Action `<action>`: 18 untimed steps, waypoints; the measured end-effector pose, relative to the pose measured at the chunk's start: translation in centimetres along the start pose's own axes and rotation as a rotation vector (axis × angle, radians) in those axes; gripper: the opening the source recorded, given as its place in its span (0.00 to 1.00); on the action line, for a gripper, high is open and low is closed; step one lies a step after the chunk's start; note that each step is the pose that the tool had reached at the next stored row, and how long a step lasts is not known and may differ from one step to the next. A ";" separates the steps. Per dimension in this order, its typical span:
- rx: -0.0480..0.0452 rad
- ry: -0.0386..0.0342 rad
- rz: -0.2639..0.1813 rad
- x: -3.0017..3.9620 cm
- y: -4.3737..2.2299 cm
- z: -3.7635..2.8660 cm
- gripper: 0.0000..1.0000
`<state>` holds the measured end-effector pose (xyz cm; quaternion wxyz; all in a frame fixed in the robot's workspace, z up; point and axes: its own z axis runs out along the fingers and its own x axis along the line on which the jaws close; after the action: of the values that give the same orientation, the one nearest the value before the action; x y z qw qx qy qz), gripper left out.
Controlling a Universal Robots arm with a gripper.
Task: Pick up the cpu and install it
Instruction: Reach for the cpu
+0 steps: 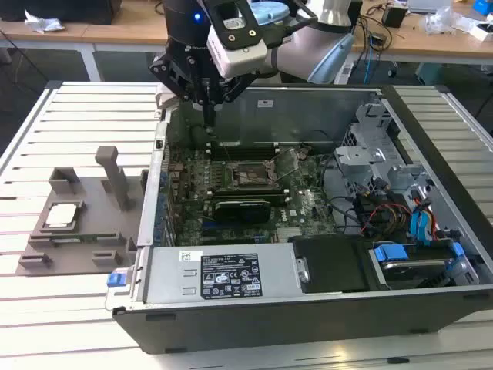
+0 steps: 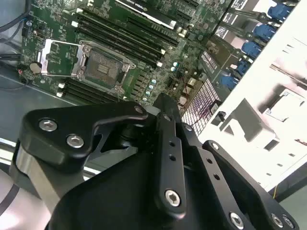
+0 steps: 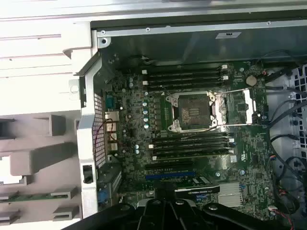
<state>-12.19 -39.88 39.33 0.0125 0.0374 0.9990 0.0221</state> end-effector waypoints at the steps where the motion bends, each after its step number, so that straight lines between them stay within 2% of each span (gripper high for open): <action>1: 0.0000 -0.0001 0.000 0.28 -0.02 -0.01 0.11; 7: 0.0001 0.0001 0.000 1.10 -0.08 -0.03 0.11; 10: 0.0001 0.0000 0.000 1.20 -0.09 -0.03 0.11; 12: 0.0001 0.0000 0.000 1.94 -0.14 -0.06 0.11; 18: 0.0001 0.0000 0.000 3.20 -0.24 -0.09 0.11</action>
<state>-15.40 -39.89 39.33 0.0125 0.0373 0.9990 0.0220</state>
